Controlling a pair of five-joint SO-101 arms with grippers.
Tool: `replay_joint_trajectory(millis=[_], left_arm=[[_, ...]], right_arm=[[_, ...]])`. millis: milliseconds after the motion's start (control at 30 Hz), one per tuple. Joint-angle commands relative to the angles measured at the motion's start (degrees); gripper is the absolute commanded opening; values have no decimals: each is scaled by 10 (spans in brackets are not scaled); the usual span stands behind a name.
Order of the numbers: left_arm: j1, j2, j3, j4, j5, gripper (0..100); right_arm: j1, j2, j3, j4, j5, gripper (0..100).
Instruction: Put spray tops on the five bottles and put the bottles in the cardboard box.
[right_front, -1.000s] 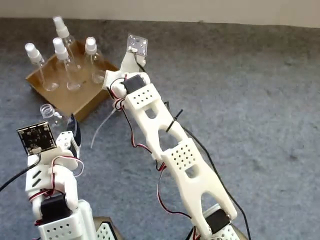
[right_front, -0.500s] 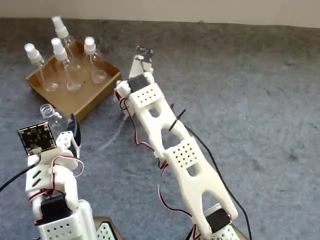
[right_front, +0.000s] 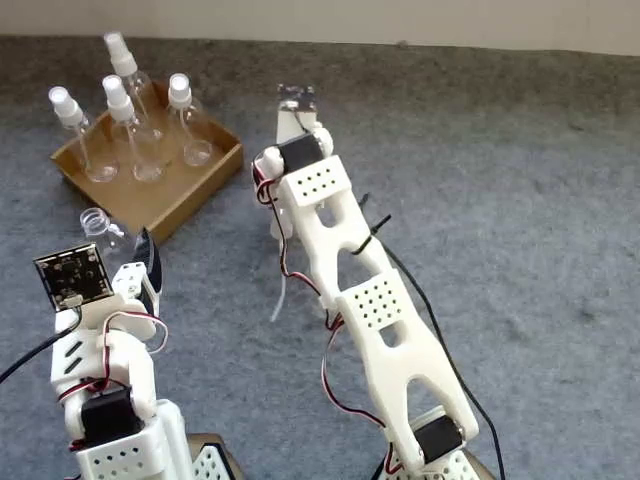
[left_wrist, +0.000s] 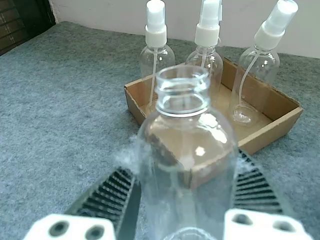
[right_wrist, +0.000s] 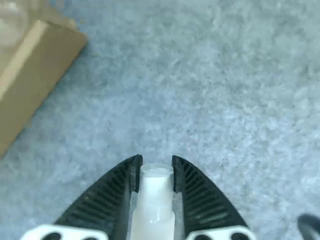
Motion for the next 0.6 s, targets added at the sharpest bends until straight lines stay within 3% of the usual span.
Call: replay_joint_trajectory(millis=[0, 333, 567], left_arm=[[-6, -7, -2, -18, 8, 130], [-5, -7, 5, -18, 7, 130], [-5, -7, 5, -18, 7, 129]], right_arm=[[13, -13, -73, 45, 66, 28], [22, -12, -73, 47, 187, 32], [22, -12, -73, 47, 201, 182]])
